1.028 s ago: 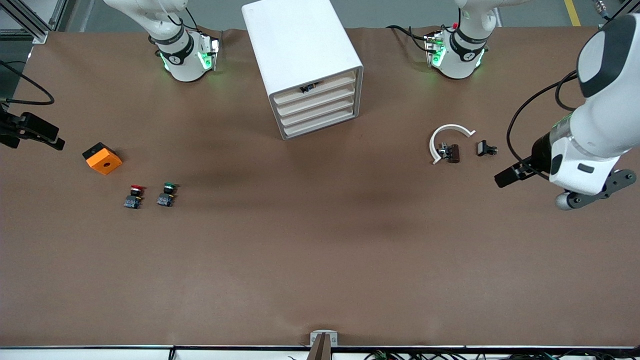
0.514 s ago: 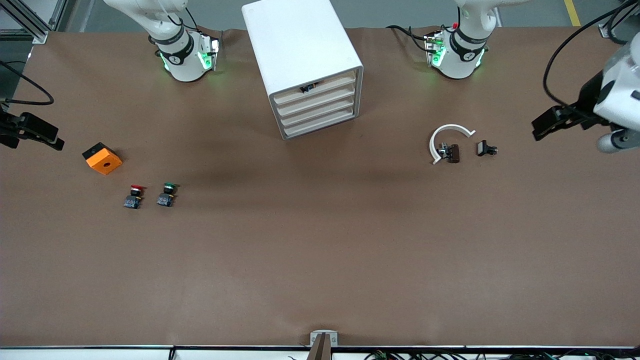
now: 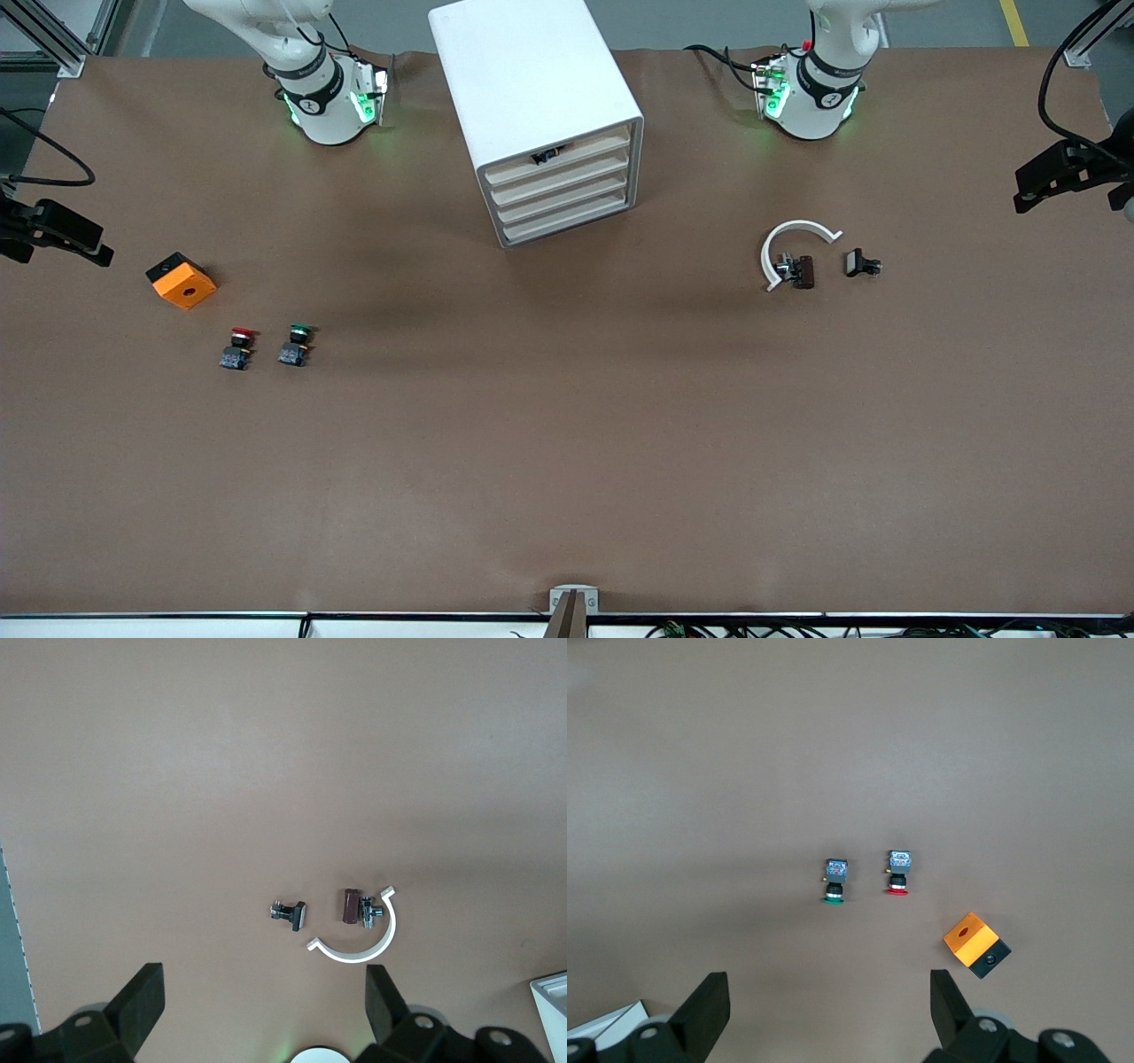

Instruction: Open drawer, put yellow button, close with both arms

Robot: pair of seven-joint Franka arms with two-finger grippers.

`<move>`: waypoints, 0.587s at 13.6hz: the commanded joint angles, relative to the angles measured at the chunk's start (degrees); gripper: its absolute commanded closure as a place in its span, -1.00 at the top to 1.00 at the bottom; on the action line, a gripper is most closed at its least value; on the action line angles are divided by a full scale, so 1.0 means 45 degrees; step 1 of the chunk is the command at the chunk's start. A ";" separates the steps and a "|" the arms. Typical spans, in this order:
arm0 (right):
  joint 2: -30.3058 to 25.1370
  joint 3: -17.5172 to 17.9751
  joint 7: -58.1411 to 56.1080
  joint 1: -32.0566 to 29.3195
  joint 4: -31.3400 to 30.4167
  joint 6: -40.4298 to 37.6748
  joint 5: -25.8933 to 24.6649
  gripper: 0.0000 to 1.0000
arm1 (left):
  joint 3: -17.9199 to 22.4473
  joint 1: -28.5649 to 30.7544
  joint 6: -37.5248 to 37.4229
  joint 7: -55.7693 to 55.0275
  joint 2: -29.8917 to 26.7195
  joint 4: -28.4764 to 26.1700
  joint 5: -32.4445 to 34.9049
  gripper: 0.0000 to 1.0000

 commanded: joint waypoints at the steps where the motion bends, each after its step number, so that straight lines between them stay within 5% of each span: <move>1: -0.0046 0.0173 -0.0048 -0.0169 0.0043 -0.0005 -0.0139 1.00 | 0.0177 -0.0377 0.0069 0.0230 -0.0677 -0.0815 0.0136 1.00; 8: -0.0105 0.0193 0.0011 -0.0207 -0.0191 0.0132 -0.0102 1.00 | -0.0173 -0.0338 0.0069 0.0075 -0.1696 -0.1814 -0.0156 1.00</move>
